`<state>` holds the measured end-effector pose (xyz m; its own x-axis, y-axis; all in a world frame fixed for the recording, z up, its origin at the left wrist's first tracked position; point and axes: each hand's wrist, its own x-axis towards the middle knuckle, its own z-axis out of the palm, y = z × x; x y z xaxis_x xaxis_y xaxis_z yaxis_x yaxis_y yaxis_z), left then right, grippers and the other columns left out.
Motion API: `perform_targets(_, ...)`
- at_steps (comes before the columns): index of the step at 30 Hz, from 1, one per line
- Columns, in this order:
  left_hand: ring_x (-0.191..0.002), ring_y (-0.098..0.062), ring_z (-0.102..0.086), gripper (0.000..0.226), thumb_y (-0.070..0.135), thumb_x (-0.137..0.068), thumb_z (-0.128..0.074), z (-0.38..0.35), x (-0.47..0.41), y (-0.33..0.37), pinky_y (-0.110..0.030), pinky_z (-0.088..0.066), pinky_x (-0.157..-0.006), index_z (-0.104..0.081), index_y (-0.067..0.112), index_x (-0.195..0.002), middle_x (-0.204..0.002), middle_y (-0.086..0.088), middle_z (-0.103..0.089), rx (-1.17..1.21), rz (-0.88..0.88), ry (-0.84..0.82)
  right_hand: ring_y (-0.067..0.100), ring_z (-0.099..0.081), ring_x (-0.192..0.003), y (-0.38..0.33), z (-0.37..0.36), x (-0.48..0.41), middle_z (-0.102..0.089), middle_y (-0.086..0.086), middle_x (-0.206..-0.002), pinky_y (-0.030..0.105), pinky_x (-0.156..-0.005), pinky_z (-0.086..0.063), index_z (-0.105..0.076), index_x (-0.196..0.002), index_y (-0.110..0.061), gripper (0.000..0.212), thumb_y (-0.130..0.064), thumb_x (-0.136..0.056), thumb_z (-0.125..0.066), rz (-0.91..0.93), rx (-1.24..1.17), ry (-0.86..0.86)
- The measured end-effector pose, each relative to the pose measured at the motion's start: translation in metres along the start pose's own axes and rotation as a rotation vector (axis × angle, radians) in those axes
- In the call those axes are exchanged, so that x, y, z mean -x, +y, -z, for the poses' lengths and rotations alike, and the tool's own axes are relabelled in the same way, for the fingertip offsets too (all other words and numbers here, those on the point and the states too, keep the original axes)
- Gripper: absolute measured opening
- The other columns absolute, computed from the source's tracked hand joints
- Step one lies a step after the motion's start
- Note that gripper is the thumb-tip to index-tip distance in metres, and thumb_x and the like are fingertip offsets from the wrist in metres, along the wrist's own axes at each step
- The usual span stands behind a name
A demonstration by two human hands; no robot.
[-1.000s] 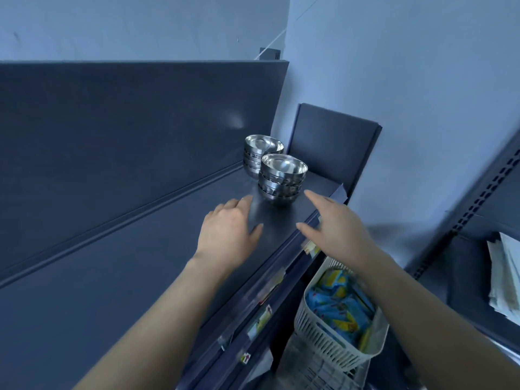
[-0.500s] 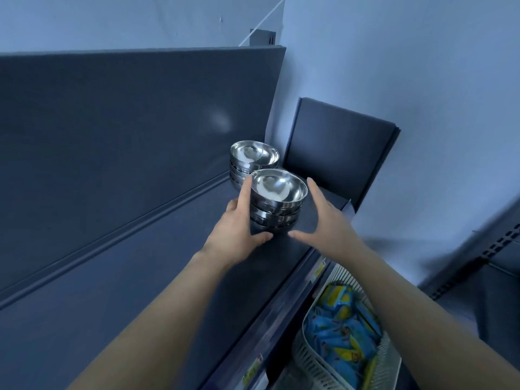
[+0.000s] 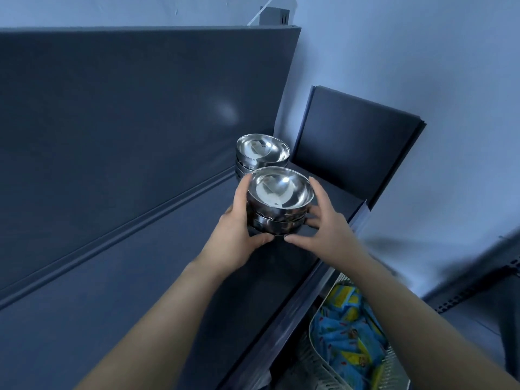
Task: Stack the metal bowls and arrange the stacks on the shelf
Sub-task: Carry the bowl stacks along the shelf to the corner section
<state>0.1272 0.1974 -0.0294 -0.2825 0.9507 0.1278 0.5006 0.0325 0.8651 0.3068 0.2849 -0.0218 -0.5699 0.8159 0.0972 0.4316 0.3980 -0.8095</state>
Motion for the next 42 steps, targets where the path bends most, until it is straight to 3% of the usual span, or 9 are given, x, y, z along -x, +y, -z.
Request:
perform_targets(5, -0.117, -0.003, -0.053, 0.113, 0.016, -0.075, -0.080, 0.012, 0.036, 0.009, -0.021, -0.039, -0.100, 0.001, 0.050, -0.144, -0.132, 0.013, -0.051, -0.005, 0.006, 0.112, -0.012, -0.055, -0.105, -0.019, -0.008, 0.011, -0.046, -0.026, -0.123, 0.016, -0.100, -0.040, -0.003, -0.149, -0.050, 0.116, -0.024, -0.072, -0.086, 0.090, 0.015, -0.065)
perform_targets(10, -0.114, 0.004, -0.053, 0.111, 0.014, -0.071, -0.082, 0.027, 0.089, 0.020, 0.002, -0.034, -0.089, -0.006, 0.049, -0.145, -0.121, 0.034, -0.046, -0.016, 0.043, 0.280, 0.003, -0.056, -0.121, -0.040, -0.023, 0.026, -0.051, -0.015, -0.139, 0.028, -0.106, -0.041, 0.000, -0.142, -0.062, 0.115, -0.028, -0.072, -0.085, 0.207, 0.033, -0.169)
perform_targets(12, -0.114, 0.006, -0.052, 0.110, 0.018, -0.071, -0.083, 0.034, 0.114, 0.025, 0.003, -0.034, -0.088, -0.007, 0.053, -0.142, -0.124, 0.034, -0.046, -0.023, 0.064, 0.359, 0.002, -0.056, -0.121, -0.051, -0.032, 0.033, -0.052, -0.015, -0.138, 0.025, -0.104, -0.042, 0.000, -0.138, -0.067, 0.115, -0.028, -0.072, -0.085, 0.259, 0.028, -0.211)
perform_targets(15, -0.113, 0.010, -0.053, 0.112, 0.023, -0.070, -0.083, 0.043, 0.155, 0.030, 0.003, -0.034, -0.086, -0.003, 0.060, -0.138, -0.131, 0.027, -0.049, -0.057, 0.101, 0.491, -0.005, -0.055, -0.115, -0.071, -0.052, 0.047, -0.049, -0.031, -0.121, 0.005, -0.092, -0.039, -0.005, -0.141, -0.063, 0.112, -0.026, -0.072, -0.085, 0.348, 0.012, -0.276)
perform_targets(21, -0.106, 0.016, -0.052, 0.113, 0.020, -0.071, -0.083, 0.075, 0.246, 0.034, 0.006, -0.033, -0.081, -0.002, 0.052, -0.144, -0.112, 0.047, -0.044, -0.117, 0.215, 0.688, 0.001, -0.054, -0.121, -0.123, -0.102, 0.086, -0.052, -0.021, -0.126, 0.020, -0.098, -0.042, -0.003, -0.147, -0.052, 0.113, -0.032, -0.071, -0.085, 0.496, -0.005, -0.453)
perform_targets(25, -0.104, 0.017, -0.054, 0.116, 0.022, -0.071, -0.083, 0.102, 0.313, 0.035, 0.002, -0.037, -0.086, 0.001, 0.053, -0.145, -0.097, 0.062, -0.040, -0.158, 0.271, 0.814, -0.002, -0.054, -0.120, -0.169, -0.140, 0.118, -0.056, -0.020, -0.127, 0.019, -0.094, -0.040, -0.001, -0.147, -0.054, 0.115, -0.036, -0.071, -0.085, 0.589, -0.026, -0.565)
perform_targets(32, -0.108, 0.004, -0.059, 0.115, 0.022, -0.069, -0.084, 0.150, 0.453, 0.037, -0.020, -0.043, -0.095, 0.001, 0.060, -0.137, -0.089, 0.062, -0.041, -0.237, 0.359, 1.025, 0.001, -0.053, -0.123, -0.250, -0.225, 0.208, -0.058, -0.014, -0.133, 0.021, -0.096, -0.040, 0.002, -0.146, -0.055, 0.115, -0.038, -0.072, -0.085, 0.757, -0.075, -0.748)
perform_targets(39, -0.098, 0.014, -0.060, 0.111, 0.019, -0.068, -0.084, 0.205, 0.623, 0.041, -0.009, -0.044, -0.089, -0.006, 0.065, -0.133, -0.098, 0.051, -0.041, -0.269, 0.450, 1.195, -0.002, -0.055, -0.116, -0.341, -0.320, 0.331, -0.057, -0.015, -0.126, 0.010, -0.088, -0.038, -0.004, -0.150, -0.047, 0.117, -0.033, -0.069, -0.087, 0.845, -0.156, -0.927)
perform_targets(42, -0.106, 0.001, -0.063, 0.113, 0.022, -0.067, -0.085, 0.225, 0.692, 0.045, -0.030, -0.048, -0.098, -0.004, 0.075, -0.125, -0.101, 0.048, -0.042, -0.308, 0.533, 1.232, 0.006, -0.057, -0.117, -0.377, -0.360, 0.384, -0.060, -0.010, -0.123, 0.023, -0.096, -0.045, -0.005, -0.149, -0.049, 0.117, -0.037, -0.067, -0.088, 0.905, -0.146, -0.980)
